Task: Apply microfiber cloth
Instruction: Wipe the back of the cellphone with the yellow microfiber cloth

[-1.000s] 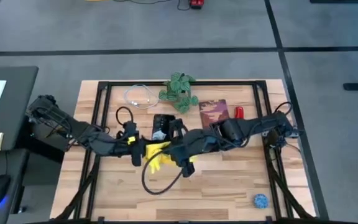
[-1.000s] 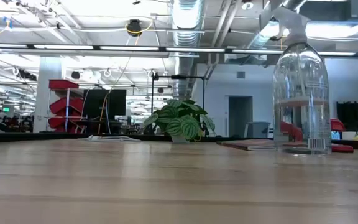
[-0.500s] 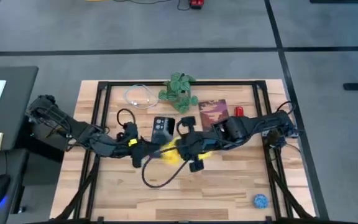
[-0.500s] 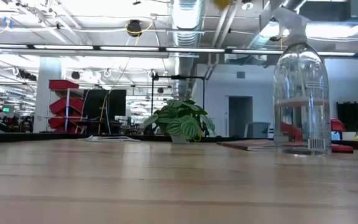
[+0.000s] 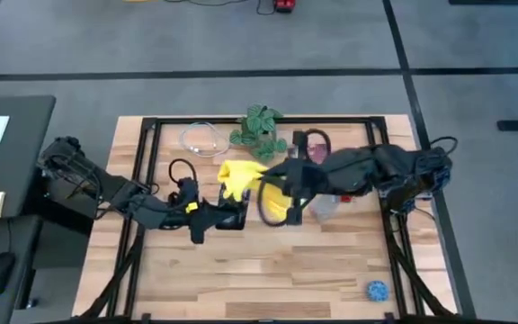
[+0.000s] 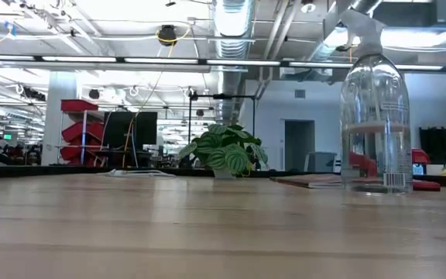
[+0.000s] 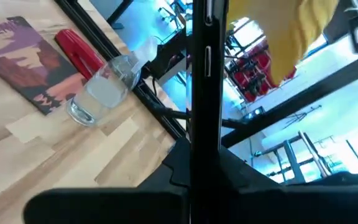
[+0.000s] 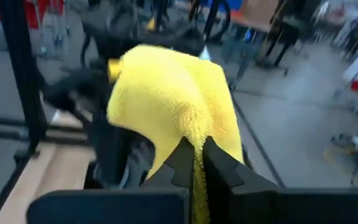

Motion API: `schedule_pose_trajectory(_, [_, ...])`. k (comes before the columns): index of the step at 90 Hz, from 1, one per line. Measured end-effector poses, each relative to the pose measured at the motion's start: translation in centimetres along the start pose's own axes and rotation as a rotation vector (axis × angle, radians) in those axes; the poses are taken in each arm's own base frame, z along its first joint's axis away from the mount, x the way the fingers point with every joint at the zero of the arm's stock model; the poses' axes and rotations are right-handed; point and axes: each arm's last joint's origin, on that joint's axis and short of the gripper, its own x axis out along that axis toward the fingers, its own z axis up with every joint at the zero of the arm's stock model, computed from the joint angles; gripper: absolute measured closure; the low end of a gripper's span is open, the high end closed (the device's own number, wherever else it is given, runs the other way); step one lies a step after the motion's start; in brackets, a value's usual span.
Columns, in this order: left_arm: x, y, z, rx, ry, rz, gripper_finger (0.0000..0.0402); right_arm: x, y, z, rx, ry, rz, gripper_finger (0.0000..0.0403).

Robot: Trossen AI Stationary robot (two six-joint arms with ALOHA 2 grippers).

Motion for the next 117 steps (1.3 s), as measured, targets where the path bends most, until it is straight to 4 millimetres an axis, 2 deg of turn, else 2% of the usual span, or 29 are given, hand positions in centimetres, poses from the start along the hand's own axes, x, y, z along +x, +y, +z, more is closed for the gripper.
schedule_pose_trajectory(9, [0.0, 0.0, 0.0, 0.000, 0.006, -0.003, 0.0399, 2.8, 0.6, -0.9, -0.017, 0.021, 0.037, 0.0403])
schedule_pose_trajectory(21, [0.0, 0.0, 0.0, 0.002, 0.006, -0.004, 0.0399, 7.5, 2.3, -3.4, -0.081, 0.096, 0.080, 0.0403])
schedule_pose_trajectory(37, [0.1, -0.2, 0.0, 0.027, -0.006, -0.022, 0.0399, 10.1, 3.5, -4.8, -0.133, 0.114, 0.104, 0.0403])
schedule_pose_trajectory(49, [0.2, 0.0, -0.3, 0.038, 0.014, -0.017, 0.0399, 10.2, 3.5, -5.7, -0.160, 0.198, 0.119, 0.0403])
schedule_pose_trajectory(67, [0.0, -0.1, -0.3, 0.044, 0.010, -0.018, 0.0399, 8.0, 3.1, -6.2, -0.205, 0.331, 0.156, 0.0403])
schedule_pose_trajectory(78, [0.0, -0.2, -0.1, 0.041, 0.001, -0.025, 0.0399, 7.5, 2.9, -6.1, -0.216, 0.336, 0.159, 0.0403])
schedule_pose_trajectory(98, [-0.3, -0.5, 0.1, 0.031, 0.003, -0.050, 0.0399, 8.5, 3.2, -5.1, -0.213, 0.200, 0.164, 0.0403])
schedule_pose_trajectory(106, [-0.3, -0.5, 0.1, 0.031, 0.008, -0.055, 0.0399, 9.6, 3.5, -5.3, -0.197, 0.167, 0.163, 0.0403])
schedule_pose_trajectory(117, [-0.2, -0.4, 0.0, 0.034, 0.014, -0.046, 0.0399, 10.0, 3.6, -5.4, -0.195, 0.165, 0.165, 0.0403])
